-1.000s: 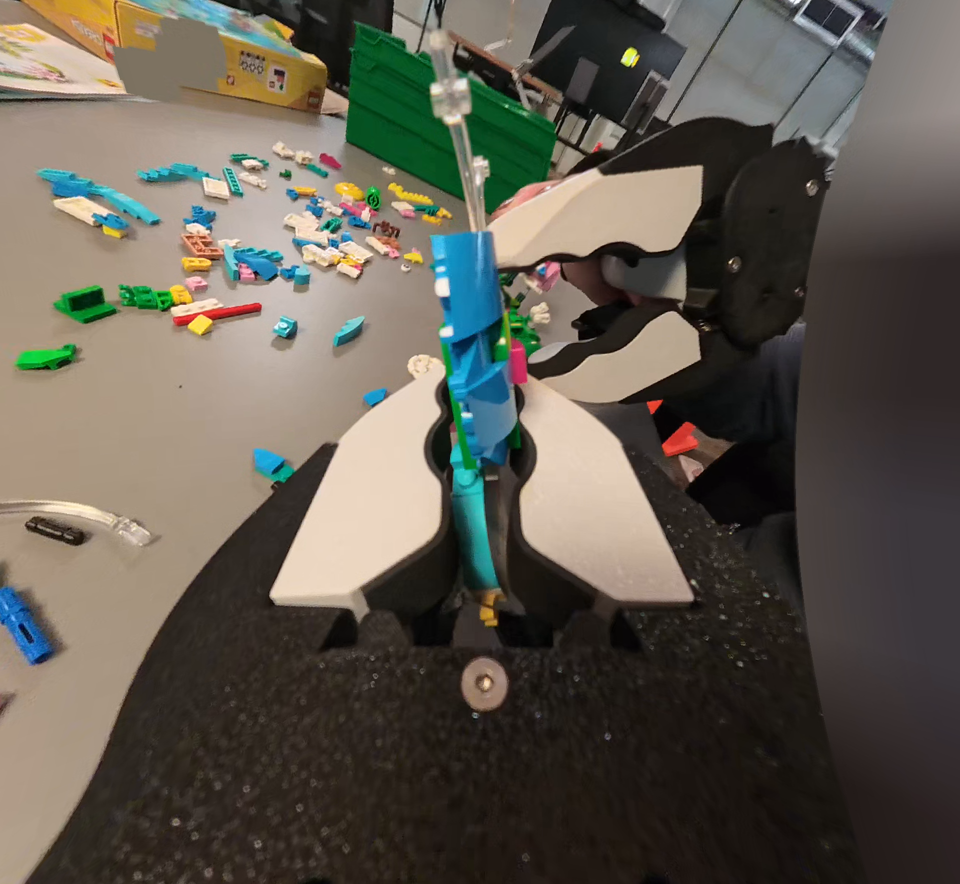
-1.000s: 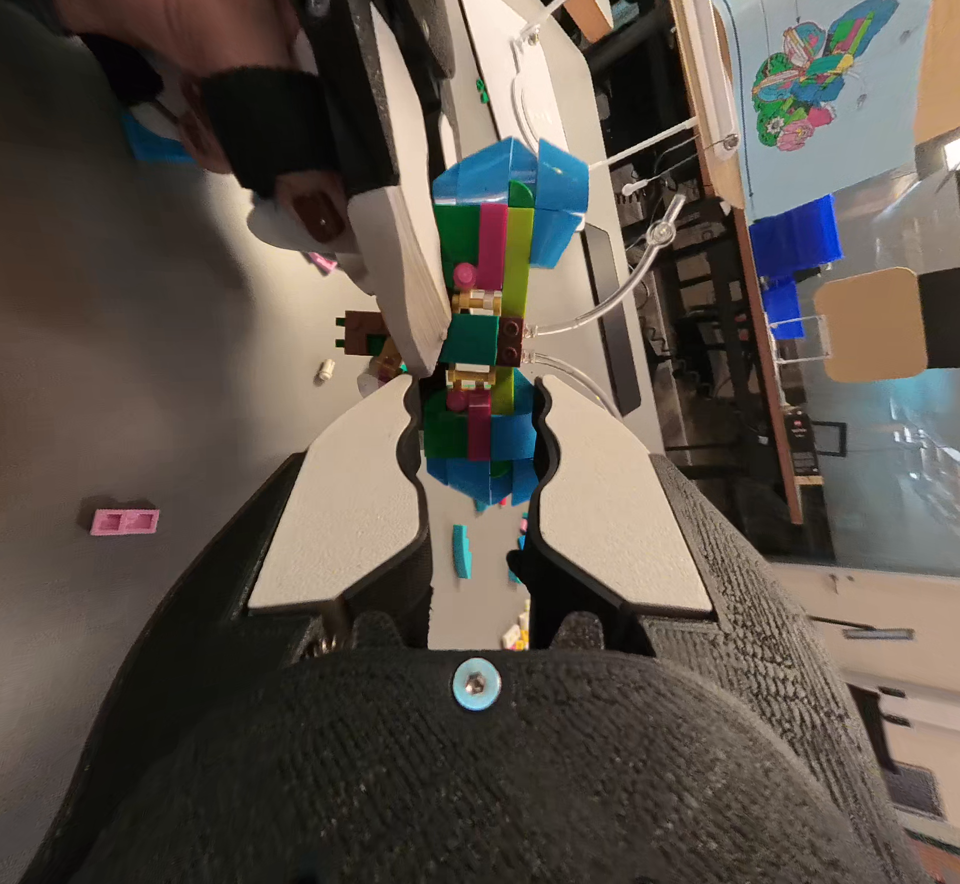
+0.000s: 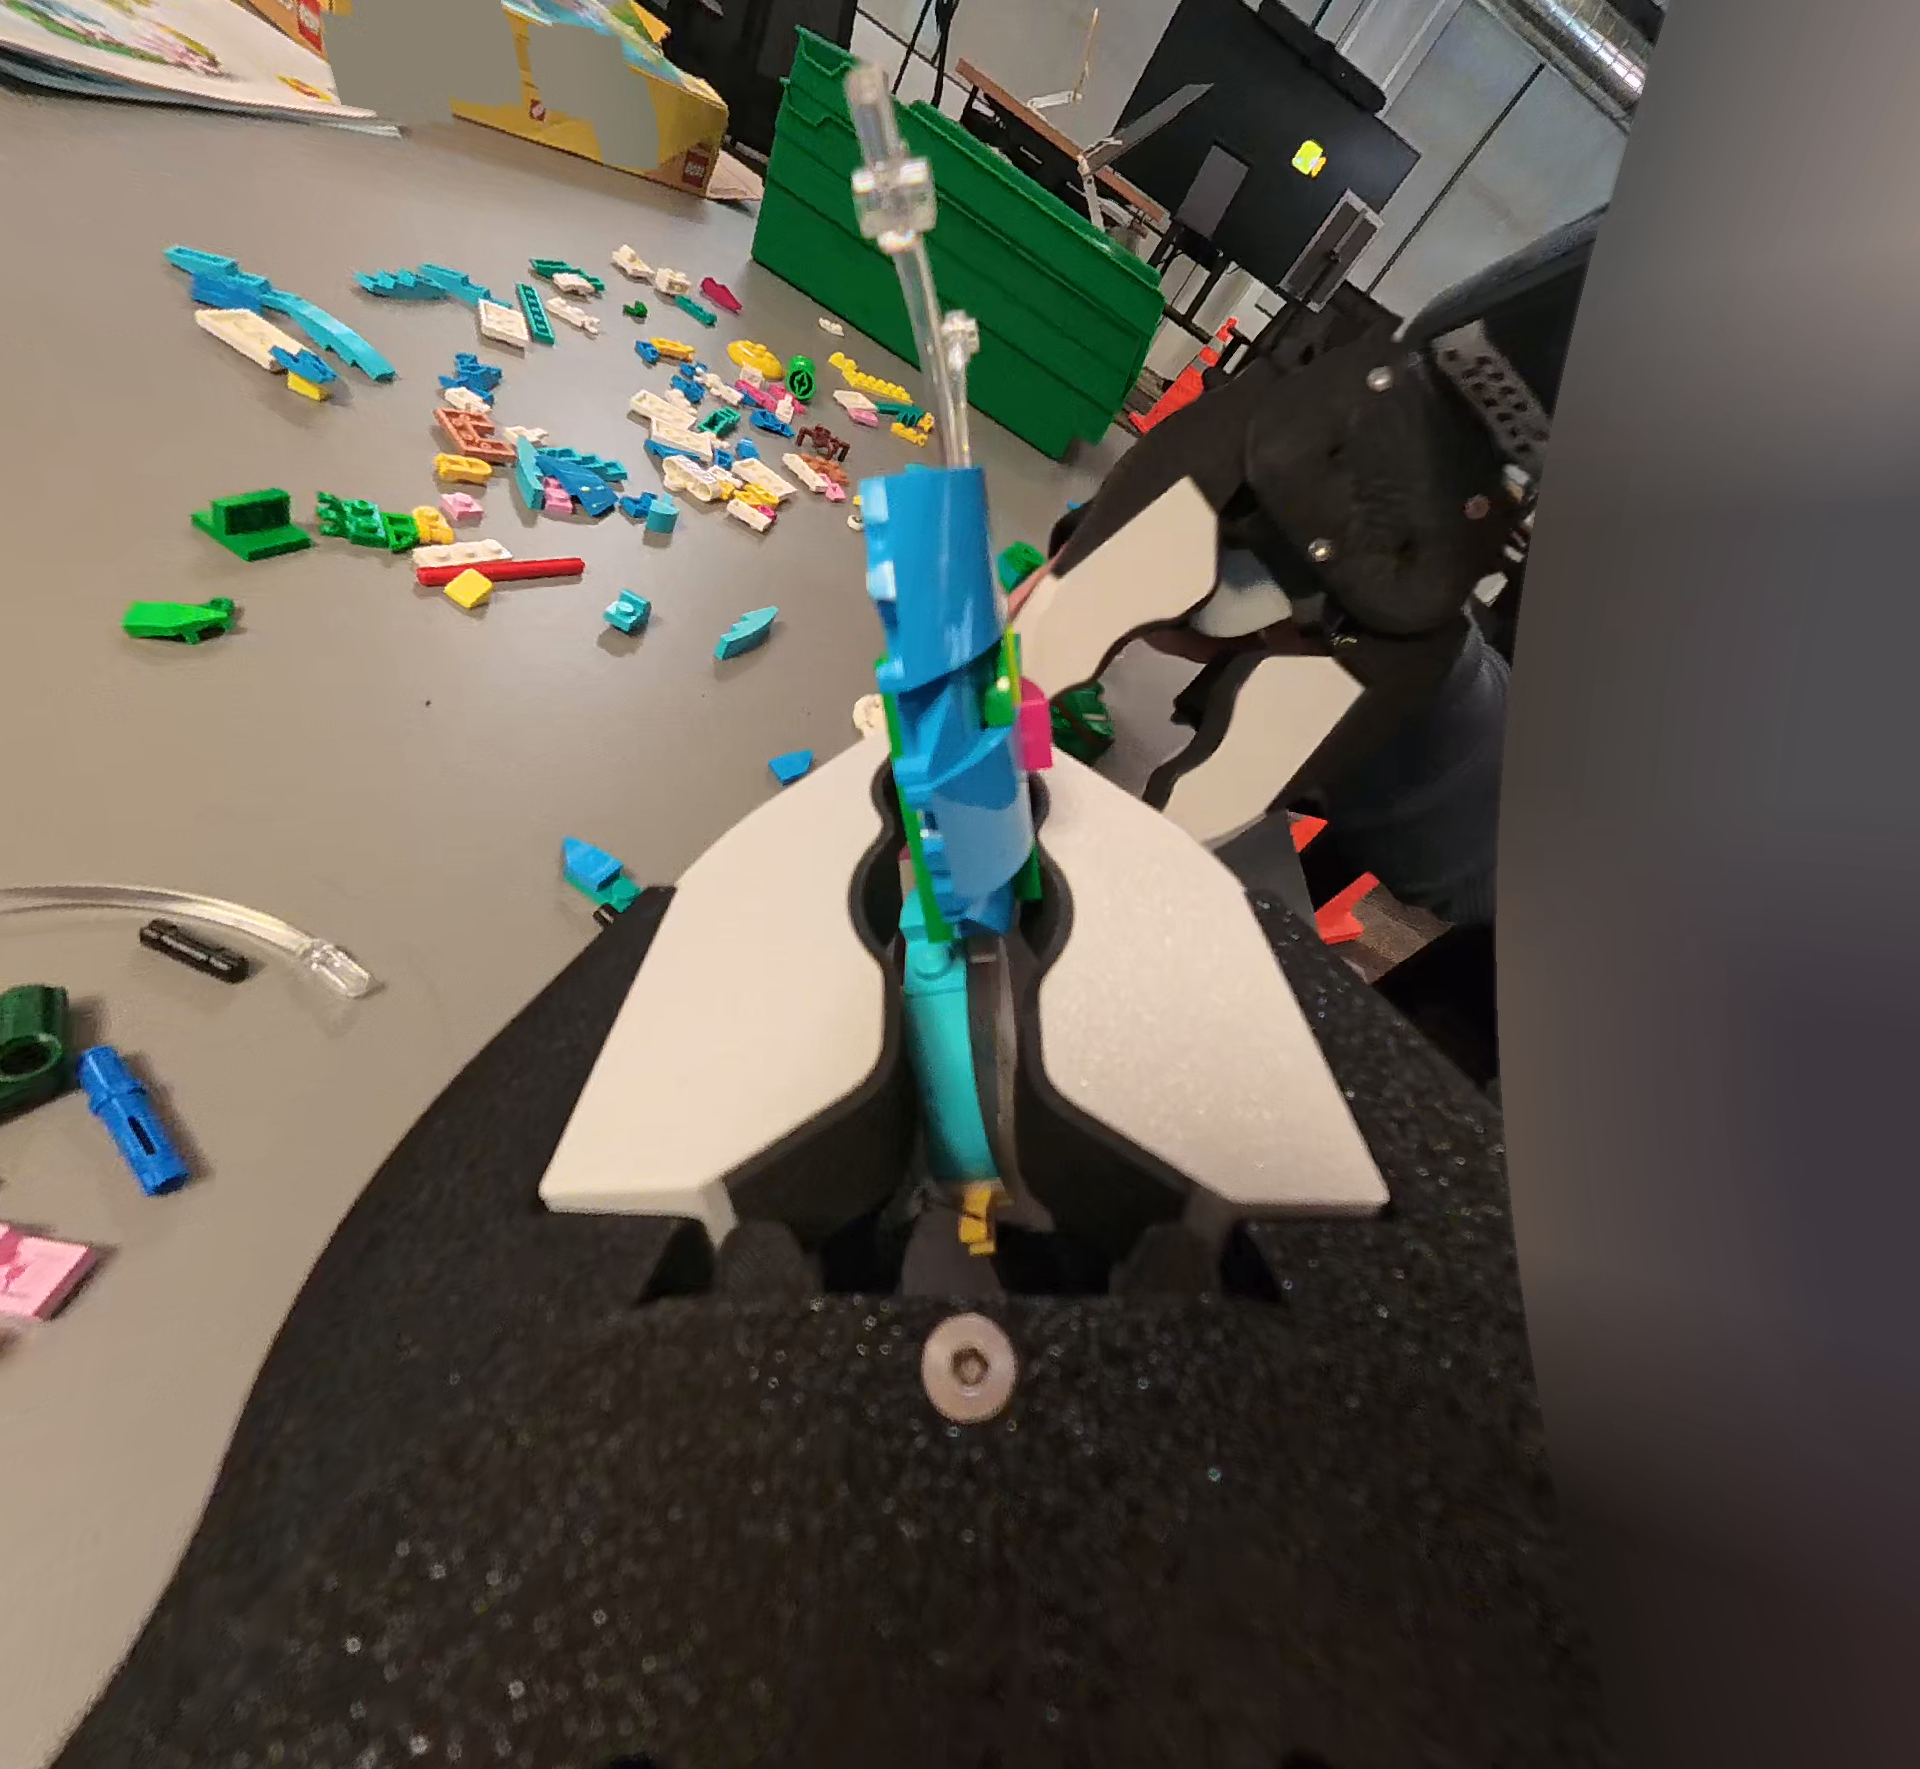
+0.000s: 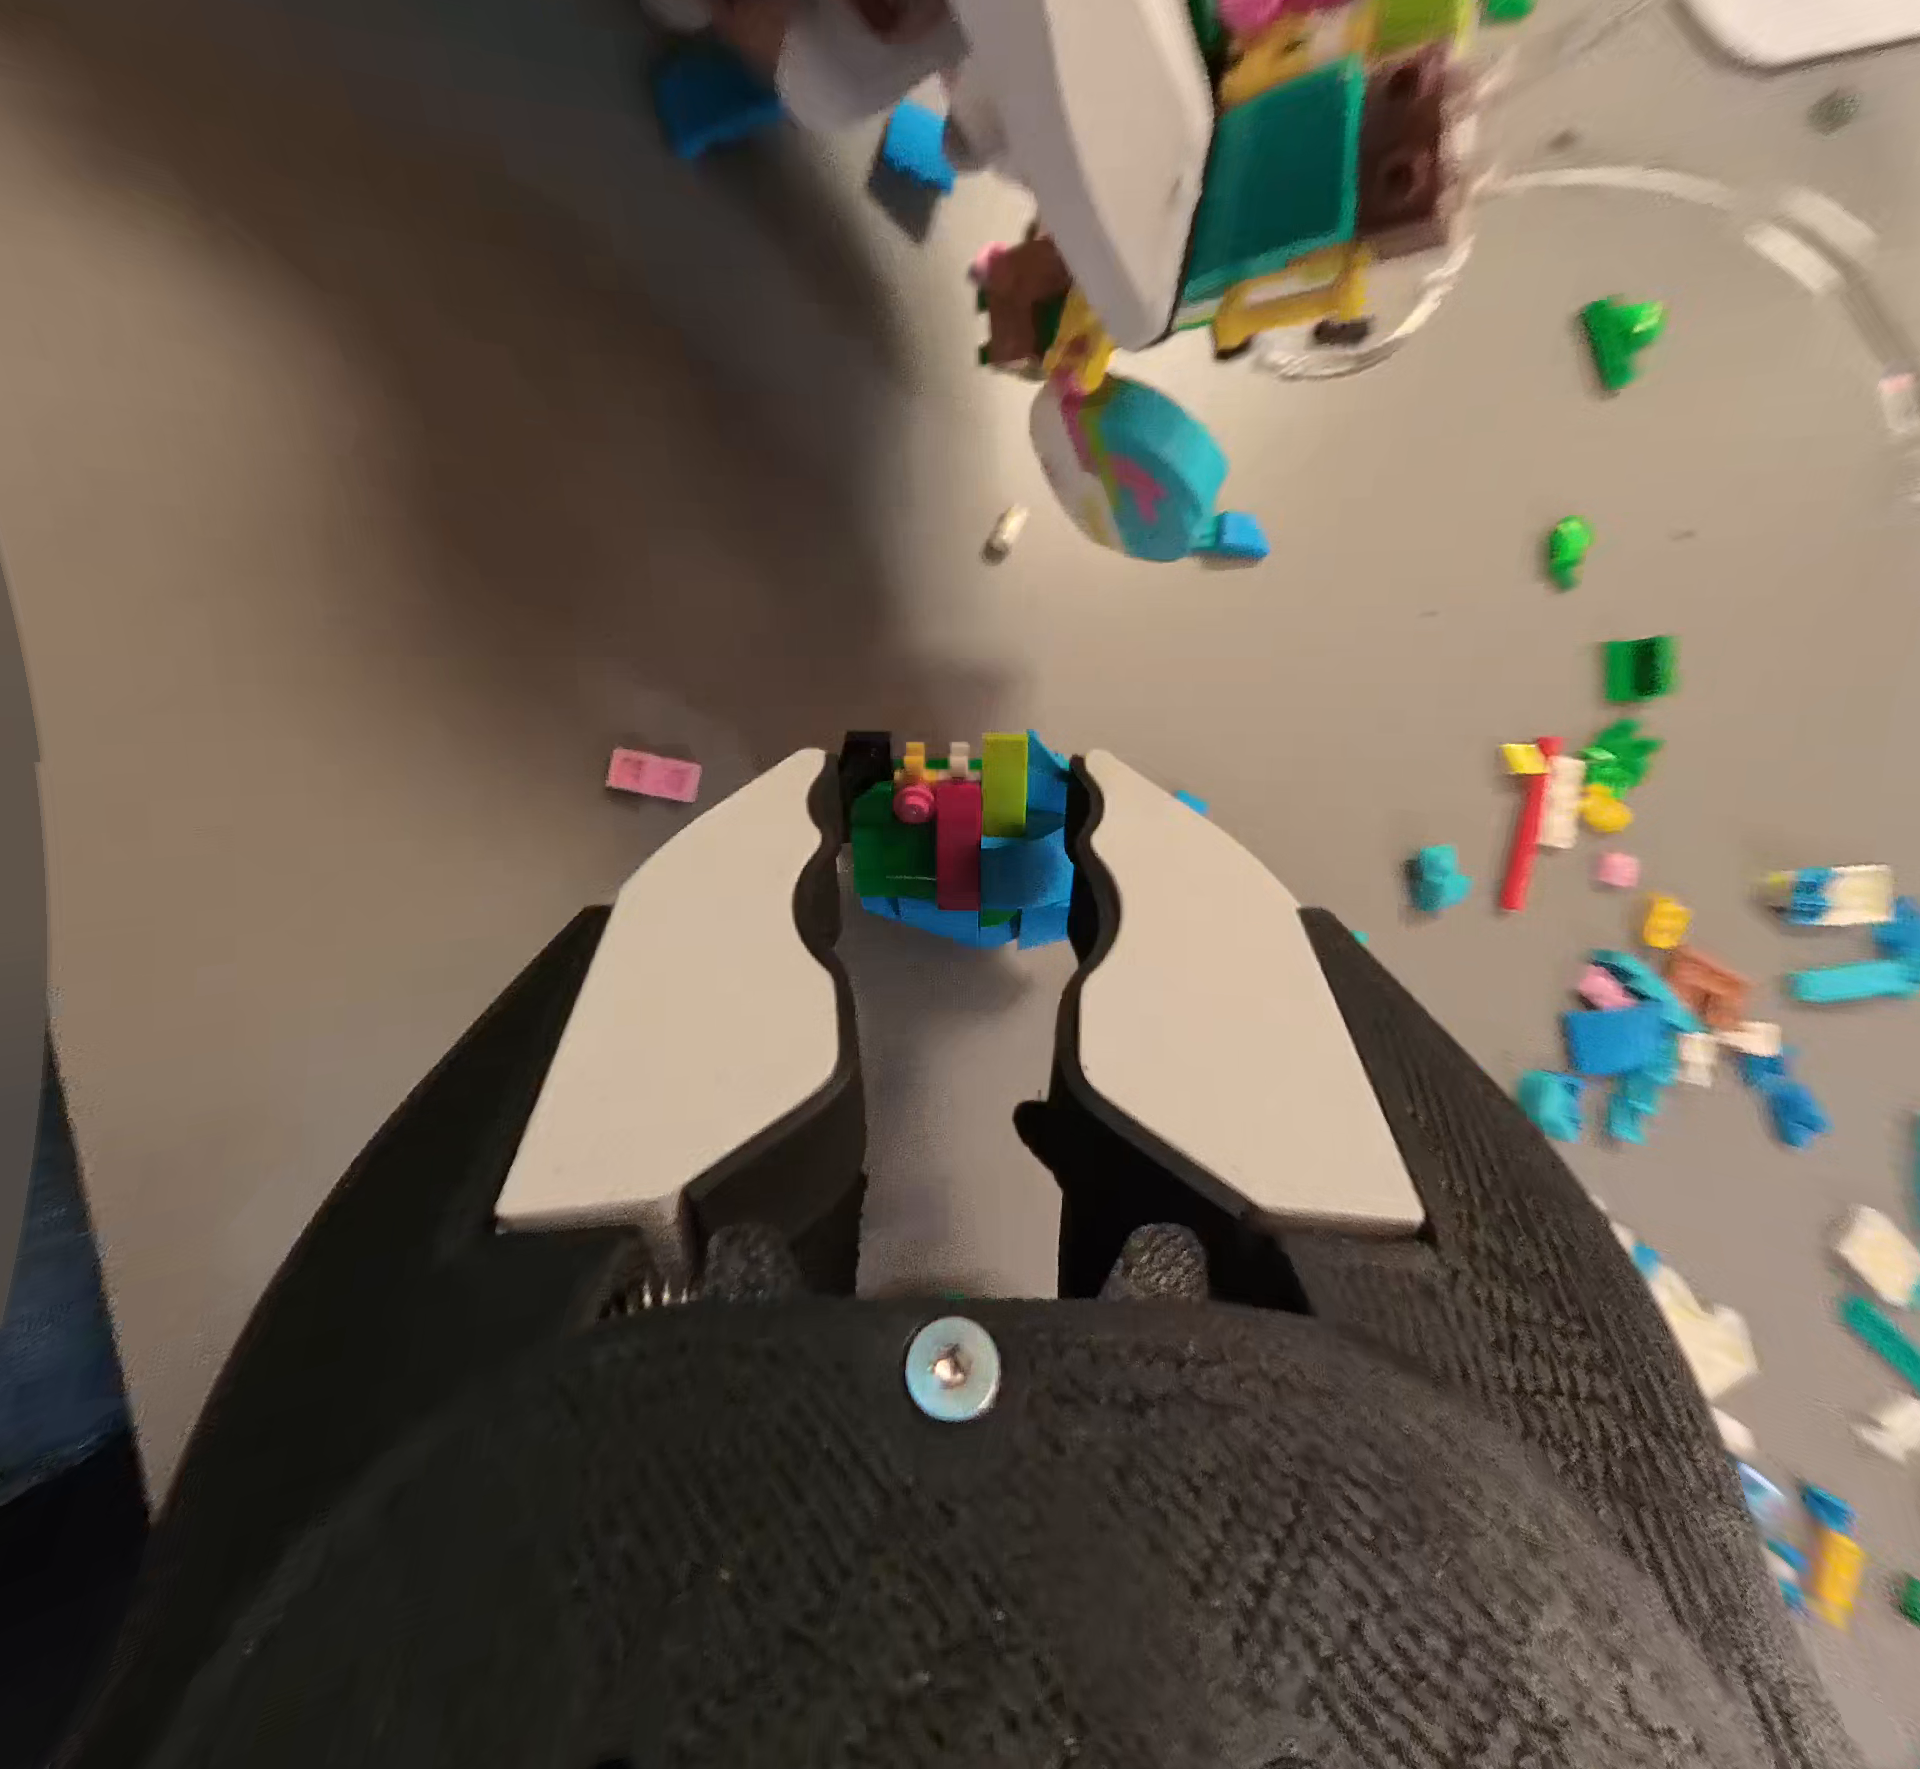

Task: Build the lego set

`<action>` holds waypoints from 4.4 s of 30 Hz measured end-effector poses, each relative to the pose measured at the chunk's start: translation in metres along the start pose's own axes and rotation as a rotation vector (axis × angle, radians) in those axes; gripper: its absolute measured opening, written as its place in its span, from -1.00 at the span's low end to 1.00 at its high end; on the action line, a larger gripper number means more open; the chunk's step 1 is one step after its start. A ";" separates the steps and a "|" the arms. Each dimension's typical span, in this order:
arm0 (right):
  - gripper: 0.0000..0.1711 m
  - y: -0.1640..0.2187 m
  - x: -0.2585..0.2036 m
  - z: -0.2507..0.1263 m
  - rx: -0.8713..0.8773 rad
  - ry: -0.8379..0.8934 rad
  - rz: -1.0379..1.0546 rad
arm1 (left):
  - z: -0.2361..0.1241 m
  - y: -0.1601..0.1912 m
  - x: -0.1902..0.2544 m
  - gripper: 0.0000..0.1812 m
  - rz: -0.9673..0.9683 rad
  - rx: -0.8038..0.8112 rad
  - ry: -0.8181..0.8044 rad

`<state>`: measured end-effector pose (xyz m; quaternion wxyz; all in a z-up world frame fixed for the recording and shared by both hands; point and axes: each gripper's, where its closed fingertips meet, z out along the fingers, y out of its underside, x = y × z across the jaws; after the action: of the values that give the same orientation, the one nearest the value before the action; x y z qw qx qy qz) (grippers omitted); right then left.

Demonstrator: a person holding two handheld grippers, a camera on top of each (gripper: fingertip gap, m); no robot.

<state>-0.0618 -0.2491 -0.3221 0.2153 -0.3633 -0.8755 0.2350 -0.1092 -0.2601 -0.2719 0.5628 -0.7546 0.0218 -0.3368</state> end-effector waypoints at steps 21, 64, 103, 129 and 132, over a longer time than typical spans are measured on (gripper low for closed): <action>-0.21 0.025 -0.010 0.019 0.066 -0.245 0.003 | -0.001 0.006 -0.001 -0.80 -0.030 -0.032 0.033; -0.39 -0.031 0.051 0.013 0.141 0.533 -0.205 | 0.005 0.023 -0.020 -0.80 0.028 -0.135 -0.142; -0.40 -0.029 0.049 0.020 0.295 0.673 -0.143 | 0.006 0.034 -0.027 -0.80 0.052 -0.238 -0.181; -0.50 -0.034 0.050 0.019 0.328 0.703 -0.175 | 0.013 0.037 -0.033 -0.80 0.104 -0.251 -0.237; -0.44 -0.037 0.052 0.011 0.382 0.709 -0.139 | 0.010 0.030 -0.033 -0.80 0.077 -0.199 -0.220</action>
<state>-0.1213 -0.2371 -0.2994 0.5825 -0.3152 -0.7102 0.2386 -0.1186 -0.2494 -0.3151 0.4968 -0.8375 0.0219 -0.2264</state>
